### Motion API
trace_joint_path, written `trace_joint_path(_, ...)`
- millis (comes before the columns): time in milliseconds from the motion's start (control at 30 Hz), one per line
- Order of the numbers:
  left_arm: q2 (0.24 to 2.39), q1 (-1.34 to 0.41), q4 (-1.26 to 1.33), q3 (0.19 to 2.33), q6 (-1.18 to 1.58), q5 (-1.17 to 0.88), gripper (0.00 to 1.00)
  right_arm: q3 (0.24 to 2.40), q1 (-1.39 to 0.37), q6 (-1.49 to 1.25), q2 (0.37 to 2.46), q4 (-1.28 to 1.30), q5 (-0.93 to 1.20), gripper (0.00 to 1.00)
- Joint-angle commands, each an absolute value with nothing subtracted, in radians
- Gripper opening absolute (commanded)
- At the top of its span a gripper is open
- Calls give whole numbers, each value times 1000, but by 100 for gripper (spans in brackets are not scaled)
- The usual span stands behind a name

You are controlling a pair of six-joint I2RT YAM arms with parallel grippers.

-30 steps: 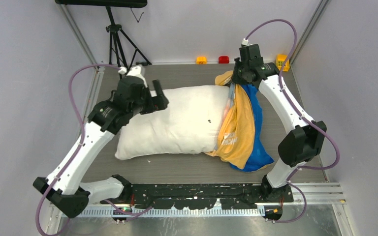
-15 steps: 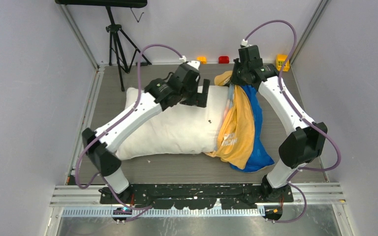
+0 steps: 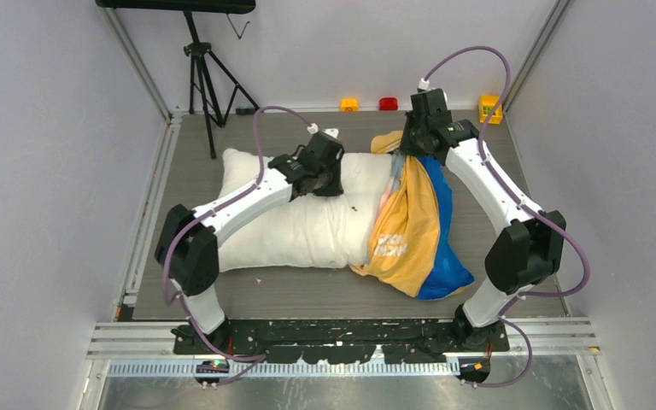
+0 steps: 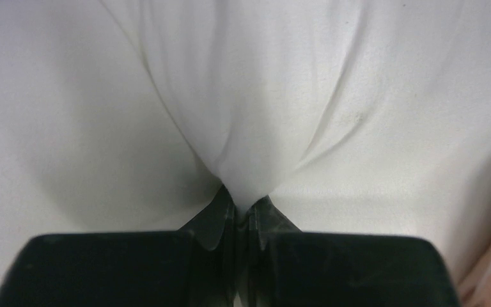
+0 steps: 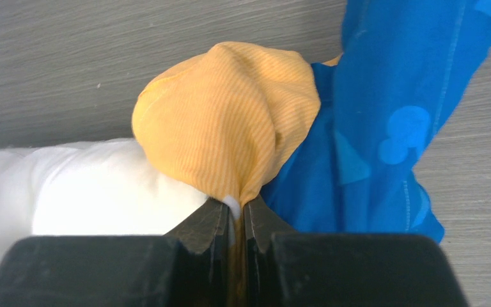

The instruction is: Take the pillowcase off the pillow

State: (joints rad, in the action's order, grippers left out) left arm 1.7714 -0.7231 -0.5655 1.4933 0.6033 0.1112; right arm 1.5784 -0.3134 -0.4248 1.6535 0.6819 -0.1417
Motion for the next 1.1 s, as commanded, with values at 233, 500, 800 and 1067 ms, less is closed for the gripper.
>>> trace_joint_path(233, 1393, -385, -643, 1218, 601, 207, 0, 1475, -200, -737, 1480, 681, -752, 6)
trace_joint_path(500, 1229, -348, -655, 1147, 625, 322, 0, 1411, -174, -788, 1407, 627, -706, 5)
trace_joint_path(800, 1155, -312, -708, 1148, 630, 468, 0, 1405, -174, -818, 1370, 645, -728, 6)
trace_joint_path(1067, 1147, -311, -635, 1117, 620, 339, 0, 1390, -174, -588, 1368, 473, -182, 21)
